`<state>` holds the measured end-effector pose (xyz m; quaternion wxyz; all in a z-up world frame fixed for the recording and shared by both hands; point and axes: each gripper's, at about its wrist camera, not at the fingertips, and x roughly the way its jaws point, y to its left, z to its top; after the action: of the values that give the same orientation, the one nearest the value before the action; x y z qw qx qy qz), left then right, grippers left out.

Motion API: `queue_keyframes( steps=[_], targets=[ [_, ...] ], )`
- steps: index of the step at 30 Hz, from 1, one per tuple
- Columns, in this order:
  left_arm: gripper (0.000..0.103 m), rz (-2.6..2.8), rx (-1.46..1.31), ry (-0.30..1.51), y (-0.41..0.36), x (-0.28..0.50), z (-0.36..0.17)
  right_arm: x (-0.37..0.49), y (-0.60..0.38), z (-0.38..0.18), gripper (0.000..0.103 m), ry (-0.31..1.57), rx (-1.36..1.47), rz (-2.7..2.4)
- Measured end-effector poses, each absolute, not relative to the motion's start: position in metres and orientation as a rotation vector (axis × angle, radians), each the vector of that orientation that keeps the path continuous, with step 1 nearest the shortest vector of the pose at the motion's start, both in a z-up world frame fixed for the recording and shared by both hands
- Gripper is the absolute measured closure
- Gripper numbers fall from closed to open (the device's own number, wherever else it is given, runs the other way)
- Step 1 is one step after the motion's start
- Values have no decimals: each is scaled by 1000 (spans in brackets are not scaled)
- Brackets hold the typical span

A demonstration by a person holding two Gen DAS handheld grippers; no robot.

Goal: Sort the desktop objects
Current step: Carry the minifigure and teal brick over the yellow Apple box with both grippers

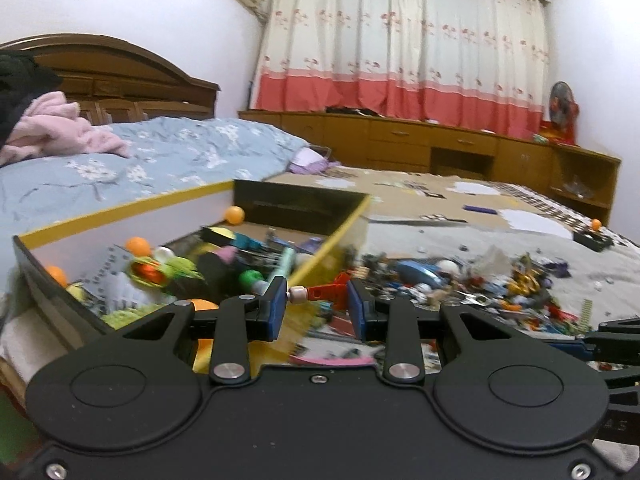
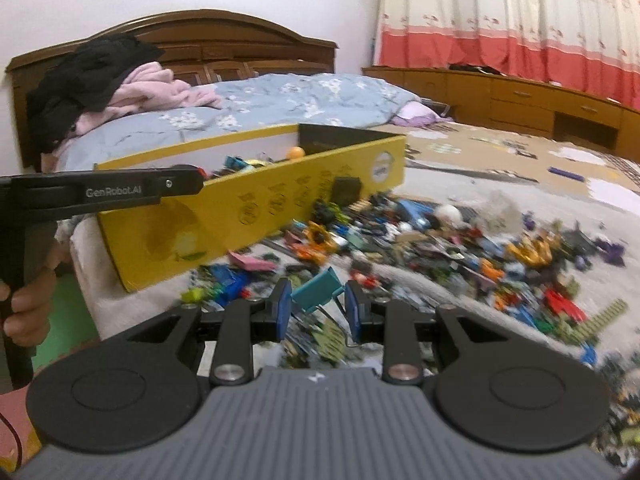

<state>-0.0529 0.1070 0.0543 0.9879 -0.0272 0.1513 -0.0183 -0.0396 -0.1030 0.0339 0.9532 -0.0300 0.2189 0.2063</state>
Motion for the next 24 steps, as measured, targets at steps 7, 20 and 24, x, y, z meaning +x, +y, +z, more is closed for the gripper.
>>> queue_keyframes(
  steps=[7, 20, 24],
  targets=[
    [72, 49, -50, 277, 140, -46, 58, -25, -71, 45, 70, 419, -99, 493],
    [72, 196, -32, 265, 202, -19, 60, 3, -27, 55, 70, 408, -107, 572],
    [72, 230, -27, 270, 219, -8, 62, 11, -14, 60, 70, 395, -95, 592]
  ],
)
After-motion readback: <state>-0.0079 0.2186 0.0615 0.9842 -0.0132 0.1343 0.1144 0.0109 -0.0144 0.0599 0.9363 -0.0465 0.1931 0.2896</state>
